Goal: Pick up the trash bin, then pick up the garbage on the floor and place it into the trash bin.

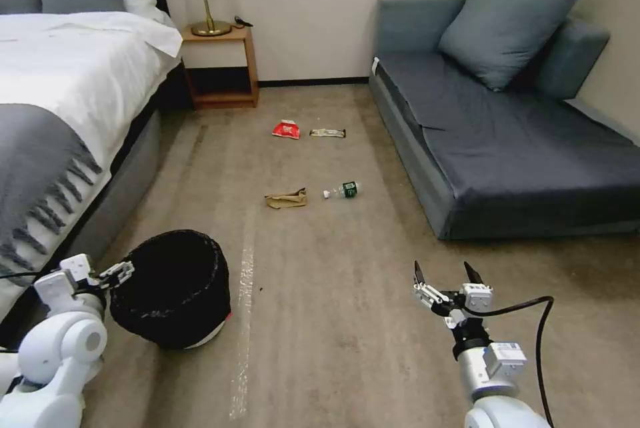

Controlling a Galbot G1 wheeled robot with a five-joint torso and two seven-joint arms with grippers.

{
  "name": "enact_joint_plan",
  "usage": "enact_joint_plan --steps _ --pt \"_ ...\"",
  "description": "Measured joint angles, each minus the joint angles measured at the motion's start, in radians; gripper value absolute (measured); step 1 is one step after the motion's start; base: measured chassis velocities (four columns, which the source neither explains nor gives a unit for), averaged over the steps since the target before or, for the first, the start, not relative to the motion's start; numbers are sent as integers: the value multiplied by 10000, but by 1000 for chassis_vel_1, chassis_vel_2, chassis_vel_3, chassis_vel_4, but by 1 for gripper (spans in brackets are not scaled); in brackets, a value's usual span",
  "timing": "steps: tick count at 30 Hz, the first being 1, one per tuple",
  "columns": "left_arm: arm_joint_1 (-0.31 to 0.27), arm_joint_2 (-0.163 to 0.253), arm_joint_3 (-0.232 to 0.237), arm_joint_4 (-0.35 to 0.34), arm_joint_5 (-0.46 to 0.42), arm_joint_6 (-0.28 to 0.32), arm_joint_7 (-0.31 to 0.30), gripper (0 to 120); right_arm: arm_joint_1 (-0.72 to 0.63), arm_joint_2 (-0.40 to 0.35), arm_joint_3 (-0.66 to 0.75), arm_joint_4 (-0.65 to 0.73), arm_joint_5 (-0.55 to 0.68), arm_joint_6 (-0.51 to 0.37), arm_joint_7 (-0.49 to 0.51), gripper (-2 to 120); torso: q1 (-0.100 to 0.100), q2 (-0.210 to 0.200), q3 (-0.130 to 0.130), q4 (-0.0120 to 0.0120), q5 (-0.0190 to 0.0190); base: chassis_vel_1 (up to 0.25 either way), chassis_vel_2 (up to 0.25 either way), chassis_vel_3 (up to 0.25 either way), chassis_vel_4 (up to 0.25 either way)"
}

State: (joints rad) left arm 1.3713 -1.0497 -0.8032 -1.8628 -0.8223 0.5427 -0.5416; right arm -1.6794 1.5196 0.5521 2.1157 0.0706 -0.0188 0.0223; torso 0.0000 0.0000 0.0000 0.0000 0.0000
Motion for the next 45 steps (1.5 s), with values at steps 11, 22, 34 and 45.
enact_joint_plan --steps 11,22,34,45 --pt "-525 -382 232 1186 22 164 116 96 227 -133 81 -326 117 65 192 100 0 0 0 0 0 0 0 0 0" --pt "-666 -627 304 1546 67 287 346 95 201 -152 34 -346 118 138 220 100 0 0 0 0 0 0 0 0 0" --pt "-585 -806 314 1514 25 313 490 53 33 -185 -21 -288 98 257 221 100 0 0 -1 0 2 0 0 0 0" --pt "-293 -928 198 1396 415 18 1019 15 -85 -191 -39 -228 82 274 220 100 -1 1 -2 3 6 0 0 0 0"
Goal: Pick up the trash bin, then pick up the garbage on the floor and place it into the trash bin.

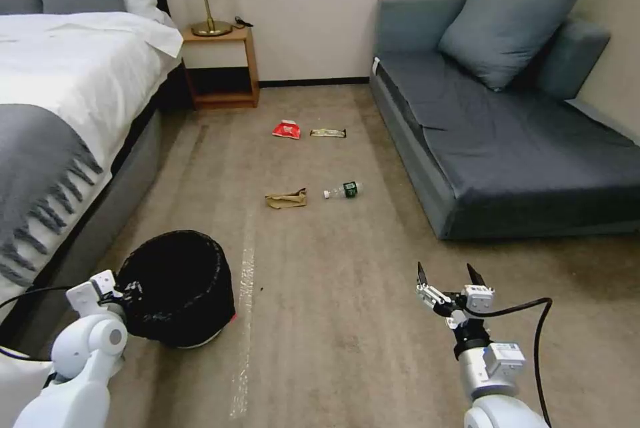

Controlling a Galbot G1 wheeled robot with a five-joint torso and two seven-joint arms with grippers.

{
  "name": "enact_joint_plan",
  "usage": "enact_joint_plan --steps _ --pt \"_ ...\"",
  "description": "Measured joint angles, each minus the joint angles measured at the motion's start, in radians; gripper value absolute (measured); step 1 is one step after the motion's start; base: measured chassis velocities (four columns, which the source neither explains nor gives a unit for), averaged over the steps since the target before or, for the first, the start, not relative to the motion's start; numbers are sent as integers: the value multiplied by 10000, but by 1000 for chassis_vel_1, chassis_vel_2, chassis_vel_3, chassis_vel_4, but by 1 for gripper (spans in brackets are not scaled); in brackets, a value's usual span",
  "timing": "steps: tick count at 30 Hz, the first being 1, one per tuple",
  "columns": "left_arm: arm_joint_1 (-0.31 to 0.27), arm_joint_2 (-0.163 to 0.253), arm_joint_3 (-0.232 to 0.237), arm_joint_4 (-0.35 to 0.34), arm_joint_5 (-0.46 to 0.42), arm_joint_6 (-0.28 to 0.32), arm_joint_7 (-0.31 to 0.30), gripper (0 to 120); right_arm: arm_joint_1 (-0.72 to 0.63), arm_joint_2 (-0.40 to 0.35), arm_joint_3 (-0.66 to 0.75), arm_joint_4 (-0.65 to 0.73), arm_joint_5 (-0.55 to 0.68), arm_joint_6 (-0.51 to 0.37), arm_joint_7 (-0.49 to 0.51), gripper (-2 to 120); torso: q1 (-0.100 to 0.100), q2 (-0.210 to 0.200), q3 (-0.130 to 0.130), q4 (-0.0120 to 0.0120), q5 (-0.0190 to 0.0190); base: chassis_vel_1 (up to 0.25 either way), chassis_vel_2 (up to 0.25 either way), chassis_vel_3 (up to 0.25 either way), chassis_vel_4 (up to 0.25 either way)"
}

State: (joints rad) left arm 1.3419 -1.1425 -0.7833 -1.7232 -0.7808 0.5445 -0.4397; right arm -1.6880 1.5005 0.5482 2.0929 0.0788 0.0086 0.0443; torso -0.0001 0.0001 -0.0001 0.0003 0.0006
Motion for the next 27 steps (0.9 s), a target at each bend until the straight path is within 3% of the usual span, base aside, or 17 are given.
enact_joint_plan --steps 6,9,10,16,20,21,24,25,27 --pt "125 -79 -33 -210 38 -204 20 7 -45 -12 -6 18 53 -44 -1 100 0 0 1 -1 -12 0 0 0 0" --pt "330 -121 -110 -720 365 -517 8 7 -97 -78 -26 160 334 -218 -2 100 0 -1 2 -9 -18 0 0 0 0" --pt "425 -139 -186 -1004 582 -673 -16 7 -74 -120 -26 194 492 -281 -3 100 0 0 1 -7 -5 0 0 0 0" --pt "718 -247 -324 -1671 1288 -1087 -62 7 -48 -88 -41 218 627 -276 -3 100 0 -1 2 -3 -9 0 0 0 0" --pt "1153 -416 -406 -2440 2309 -1542 -43 7 -119 -42 -153 259 664 -198 -166 100 0 0 2 -4 -5 0 0 0 0" --pt "1153 -416 -406 -2440 2309 -1542 -43 7 -119 -42 -153 259 664 -198 -166 100 0 0 2 -4 -5 0 0 0 0" --pt "1371 -502 -410 -2527 3394 -2015 30 7 -111 -39 -216 291 672 -173 -338 100 0 -1 2 -3 -6 0 0 0 0" --pt "1496 -519 -431 -2465 4114 -2322 86 7 -81 -31 -250 293 649 -169 -398 100 0 -1 2 -3 -5 0 0 0 0" --pt "1581 -524 -444 -2430 4462 -2461 115 7 -54 -26 -257 288 604 -169 -412 100 0 -1 2 -4 -6 0 0 0 0"
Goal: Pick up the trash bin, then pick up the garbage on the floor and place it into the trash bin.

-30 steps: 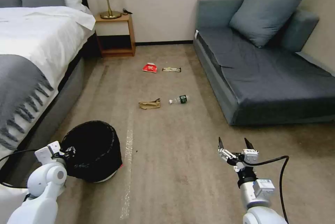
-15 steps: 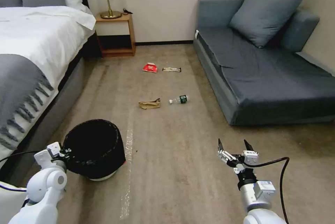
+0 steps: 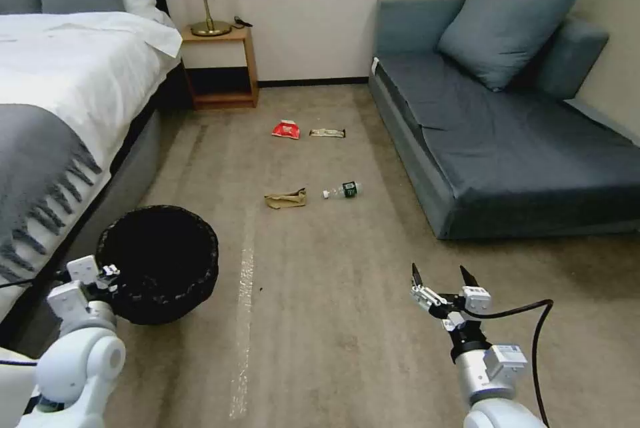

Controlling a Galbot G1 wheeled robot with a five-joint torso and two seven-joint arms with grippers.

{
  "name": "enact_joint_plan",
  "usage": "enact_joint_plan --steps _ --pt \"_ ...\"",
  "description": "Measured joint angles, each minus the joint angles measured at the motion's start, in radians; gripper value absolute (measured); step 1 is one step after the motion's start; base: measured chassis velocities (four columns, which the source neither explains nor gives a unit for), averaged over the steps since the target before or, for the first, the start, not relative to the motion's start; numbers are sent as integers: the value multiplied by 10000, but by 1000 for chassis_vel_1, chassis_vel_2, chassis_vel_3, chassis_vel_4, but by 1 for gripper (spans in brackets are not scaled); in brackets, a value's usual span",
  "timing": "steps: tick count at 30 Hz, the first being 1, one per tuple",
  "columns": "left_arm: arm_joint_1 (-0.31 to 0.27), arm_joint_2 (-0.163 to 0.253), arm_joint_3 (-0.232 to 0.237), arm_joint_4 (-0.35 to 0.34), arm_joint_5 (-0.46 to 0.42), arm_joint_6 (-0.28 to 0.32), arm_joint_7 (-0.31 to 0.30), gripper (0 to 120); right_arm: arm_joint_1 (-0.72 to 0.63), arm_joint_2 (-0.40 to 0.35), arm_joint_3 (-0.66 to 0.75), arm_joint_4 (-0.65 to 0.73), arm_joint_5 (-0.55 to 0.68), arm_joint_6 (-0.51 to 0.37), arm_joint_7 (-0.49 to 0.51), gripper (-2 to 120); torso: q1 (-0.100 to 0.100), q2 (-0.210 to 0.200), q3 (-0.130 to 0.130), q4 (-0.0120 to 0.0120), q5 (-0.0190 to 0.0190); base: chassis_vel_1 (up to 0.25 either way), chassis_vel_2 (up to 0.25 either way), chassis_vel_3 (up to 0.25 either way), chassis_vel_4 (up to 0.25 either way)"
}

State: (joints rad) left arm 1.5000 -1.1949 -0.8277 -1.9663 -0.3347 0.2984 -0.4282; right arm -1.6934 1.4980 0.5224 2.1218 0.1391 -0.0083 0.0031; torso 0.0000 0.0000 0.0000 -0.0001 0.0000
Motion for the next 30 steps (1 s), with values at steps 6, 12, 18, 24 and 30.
enact_joint_plan --steps 6,12,18,24,30 --pt "441 -84 -61 238 1768 -990 161 7 173 45 -1 -279 -295 164 -157 100 0 0 0 2 0 0 0 0 0" --pt "520 -150 -77 320 2427 -1374 180 7 325 81 -18 -476 -364 287 -325 100 -1 0 0 0 0 0 0 0 0" --pt "534 -229 -54 318 2559 -1384 200 7 424 89 -25 -570 -406 314 -385 100 0 0 -1 1 0 0 0 0 0" --pt "509 -311 20 501 2668 -1518 202 7 531 82 61 -698 -420 369 -395 100 0 0 -1 2 0 -49 38 50 -34" --pt "406 -318 114 726 2703 -1640 219 7 498 98 98 -751 -430 459 -409 100 0 0 0 0 0 -119 110 113 -107"
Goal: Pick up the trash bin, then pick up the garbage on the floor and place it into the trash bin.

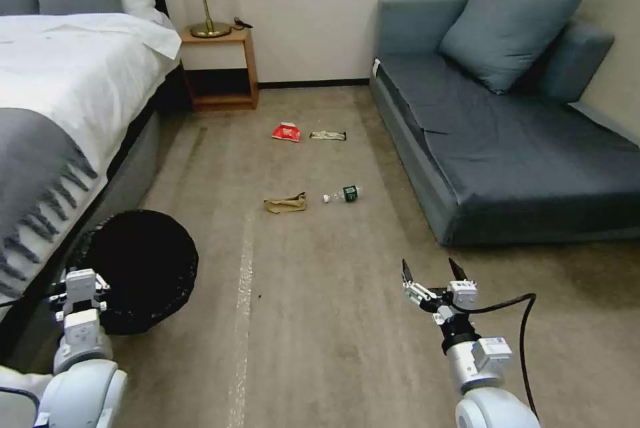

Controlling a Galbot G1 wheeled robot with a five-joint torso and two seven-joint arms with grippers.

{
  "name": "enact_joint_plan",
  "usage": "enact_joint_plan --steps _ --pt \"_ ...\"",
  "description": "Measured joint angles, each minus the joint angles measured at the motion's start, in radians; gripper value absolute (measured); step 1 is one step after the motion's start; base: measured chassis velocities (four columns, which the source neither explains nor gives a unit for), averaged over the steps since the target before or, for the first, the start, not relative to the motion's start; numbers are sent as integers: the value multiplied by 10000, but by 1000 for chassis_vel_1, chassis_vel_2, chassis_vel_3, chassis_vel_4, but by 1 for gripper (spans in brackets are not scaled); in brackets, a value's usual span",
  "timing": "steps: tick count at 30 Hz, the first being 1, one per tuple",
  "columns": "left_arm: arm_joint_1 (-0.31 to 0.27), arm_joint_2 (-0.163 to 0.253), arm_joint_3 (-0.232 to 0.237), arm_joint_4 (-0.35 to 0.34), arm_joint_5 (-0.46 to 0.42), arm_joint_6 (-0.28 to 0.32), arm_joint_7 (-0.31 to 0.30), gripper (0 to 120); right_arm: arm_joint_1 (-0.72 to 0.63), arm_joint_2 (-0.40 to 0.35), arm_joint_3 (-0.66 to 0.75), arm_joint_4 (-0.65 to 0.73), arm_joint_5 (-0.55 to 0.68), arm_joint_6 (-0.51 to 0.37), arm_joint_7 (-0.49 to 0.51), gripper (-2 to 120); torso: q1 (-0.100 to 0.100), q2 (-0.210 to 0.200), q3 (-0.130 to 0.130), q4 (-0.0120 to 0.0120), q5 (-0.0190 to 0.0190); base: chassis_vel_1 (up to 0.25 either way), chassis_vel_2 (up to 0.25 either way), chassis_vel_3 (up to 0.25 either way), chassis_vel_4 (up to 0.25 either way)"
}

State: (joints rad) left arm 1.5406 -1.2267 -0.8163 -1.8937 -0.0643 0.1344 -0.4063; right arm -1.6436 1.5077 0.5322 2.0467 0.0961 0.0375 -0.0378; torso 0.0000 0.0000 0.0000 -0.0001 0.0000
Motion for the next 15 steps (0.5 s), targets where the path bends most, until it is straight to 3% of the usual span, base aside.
enact_joint_plan --steps 15 --pt "-162 24 59 341 -51 -117 27 7 -136 178 10 -133 -230 211 -33 100 0 1 0 1 1 -113 117 105 -112"
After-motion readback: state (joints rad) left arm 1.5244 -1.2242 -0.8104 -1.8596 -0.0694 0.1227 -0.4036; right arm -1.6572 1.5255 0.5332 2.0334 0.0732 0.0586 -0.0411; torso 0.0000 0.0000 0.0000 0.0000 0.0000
